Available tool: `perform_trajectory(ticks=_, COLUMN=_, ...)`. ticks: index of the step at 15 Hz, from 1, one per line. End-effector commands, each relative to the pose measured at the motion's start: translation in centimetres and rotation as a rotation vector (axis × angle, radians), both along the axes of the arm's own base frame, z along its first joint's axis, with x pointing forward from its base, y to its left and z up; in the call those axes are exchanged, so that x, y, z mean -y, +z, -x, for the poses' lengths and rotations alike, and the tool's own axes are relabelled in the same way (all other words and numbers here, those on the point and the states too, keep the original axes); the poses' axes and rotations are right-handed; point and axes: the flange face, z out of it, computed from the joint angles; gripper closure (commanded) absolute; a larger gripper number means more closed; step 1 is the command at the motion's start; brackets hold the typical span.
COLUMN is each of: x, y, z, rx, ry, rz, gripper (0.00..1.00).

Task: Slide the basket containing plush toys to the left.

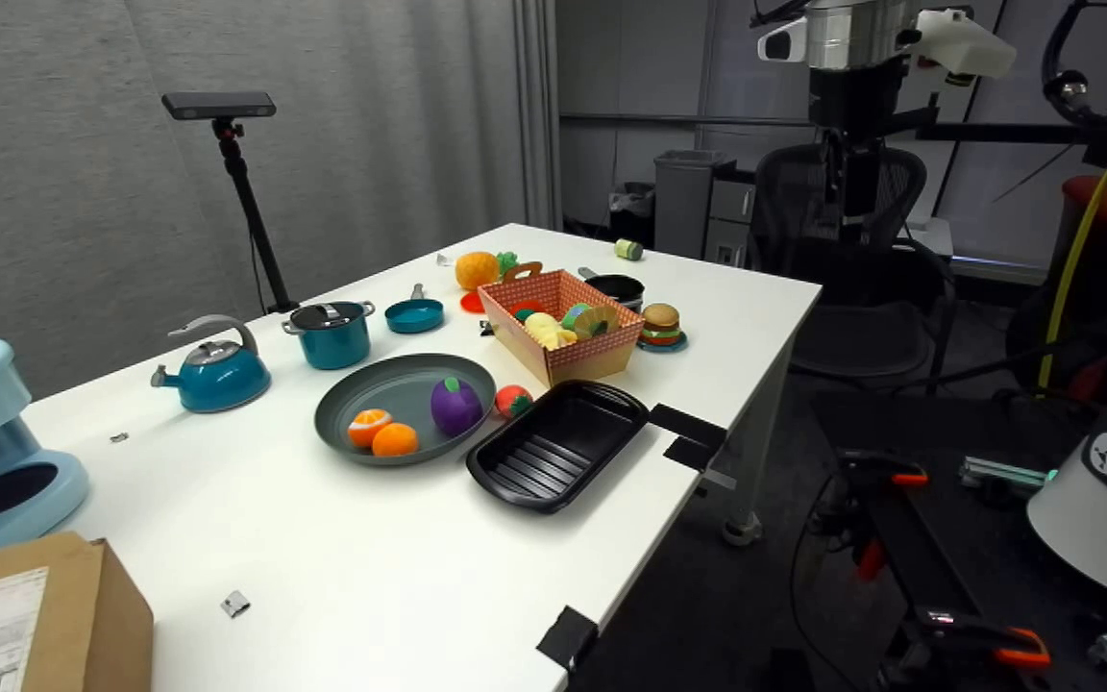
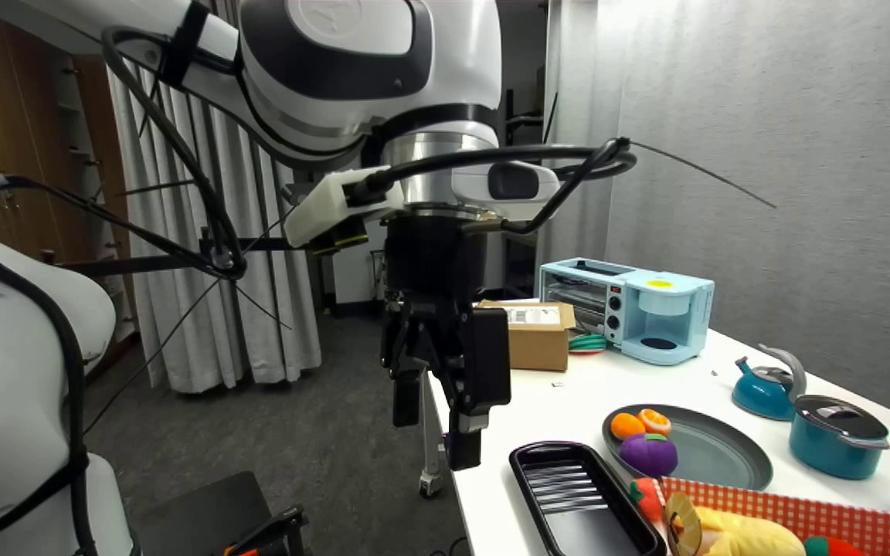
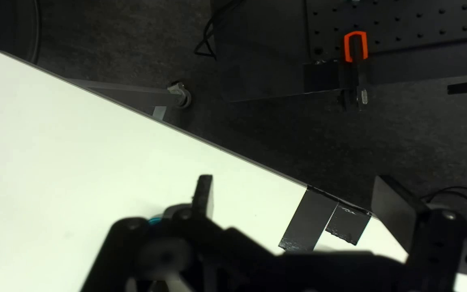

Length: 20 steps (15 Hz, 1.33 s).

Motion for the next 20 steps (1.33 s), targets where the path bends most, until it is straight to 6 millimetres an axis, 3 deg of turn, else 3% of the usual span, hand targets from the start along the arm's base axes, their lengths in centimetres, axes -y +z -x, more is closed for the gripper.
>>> perform_trajectory(ticks=1, x=0.0, y=0.0, z=0.0, rx=0.0, ry=0.0, rz=0.0, gripper=0.0)
perform_trajectory(ticks=12, x=0.0, y=0.0, z=0.0, rx=0.0, ry=0.0, rz=0.0, gripper=0.0)
perform_trajectory(ticks=20, x=-0.7, y=-1.8, z=-1.9, rx=-0.042, ry=0.022, rz=0.027, gripper=0.0)
